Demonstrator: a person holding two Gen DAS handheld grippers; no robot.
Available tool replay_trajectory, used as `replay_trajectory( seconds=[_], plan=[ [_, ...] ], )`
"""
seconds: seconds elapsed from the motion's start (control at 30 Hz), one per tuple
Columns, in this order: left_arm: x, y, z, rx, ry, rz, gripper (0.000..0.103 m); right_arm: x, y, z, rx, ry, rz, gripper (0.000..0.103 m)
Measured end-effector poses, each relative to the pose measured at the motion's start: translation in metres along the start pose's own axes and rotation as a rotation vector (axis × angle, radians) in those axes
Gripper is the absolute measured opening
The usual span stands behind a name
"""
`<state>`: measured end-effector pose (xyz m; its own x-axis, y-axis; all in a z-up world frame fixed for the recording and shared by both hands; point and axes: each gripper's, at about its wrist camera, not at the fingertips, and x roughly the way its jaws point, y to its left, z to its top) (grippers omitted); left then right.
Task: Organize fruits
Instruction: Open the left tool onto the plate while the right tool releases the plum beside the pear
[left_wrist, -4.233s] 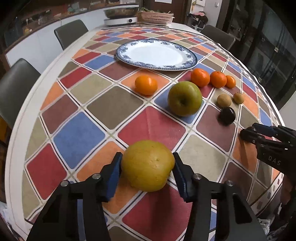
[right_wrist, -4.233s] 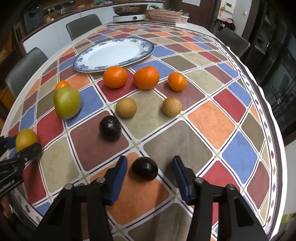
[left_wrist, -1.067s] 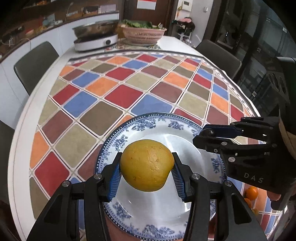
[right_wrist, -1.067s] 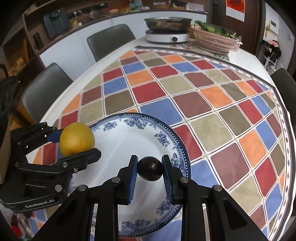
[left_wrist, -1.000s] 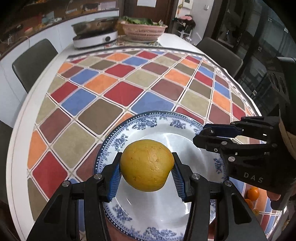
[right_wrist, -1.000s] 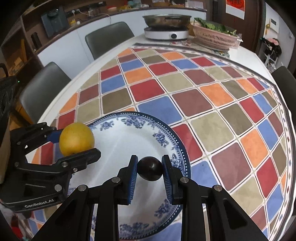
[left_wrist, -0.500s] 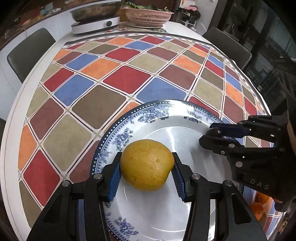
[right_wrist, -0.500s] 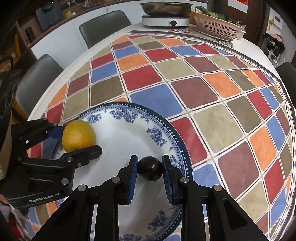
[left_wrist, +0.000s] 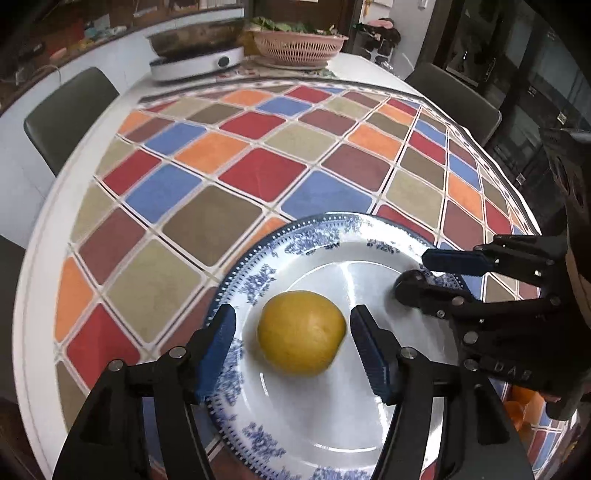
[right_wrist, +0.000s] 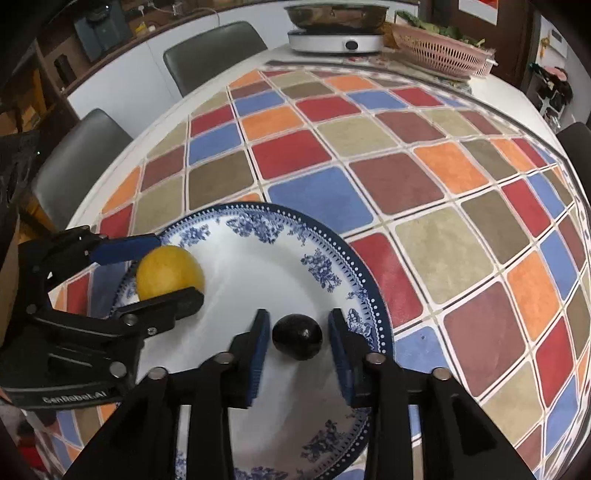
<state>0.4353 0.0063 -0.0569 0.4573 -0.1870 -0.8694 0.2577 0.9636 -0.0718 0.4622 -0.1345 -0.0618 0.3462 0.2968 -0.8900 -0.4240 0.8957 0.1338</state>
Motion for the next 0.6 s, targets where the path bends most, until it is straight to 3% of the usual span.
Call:
replay_trajectory(
  seconds=[0.3,0.53,0.6],
  plan=[
    [-0.059,-0.015,-0.017,0.039,-0.120,0.069,0.064,-0.049,0.011,-0.013,0.000,-0.099,-0.036,0.038],
    [-0.114,-0.035,-0.049,0.061,-0.215,0.092,0.072,-0.103,0.030,-0.036,-0.041,-0.196,-0.057,0.038],
    [-0.128,-0.040,-0.058,0.067,-0.234,0.091,0.074,-0.117,0.036,-0.045,-0.047,-0.216,-0.066,0.043]
  ],
)
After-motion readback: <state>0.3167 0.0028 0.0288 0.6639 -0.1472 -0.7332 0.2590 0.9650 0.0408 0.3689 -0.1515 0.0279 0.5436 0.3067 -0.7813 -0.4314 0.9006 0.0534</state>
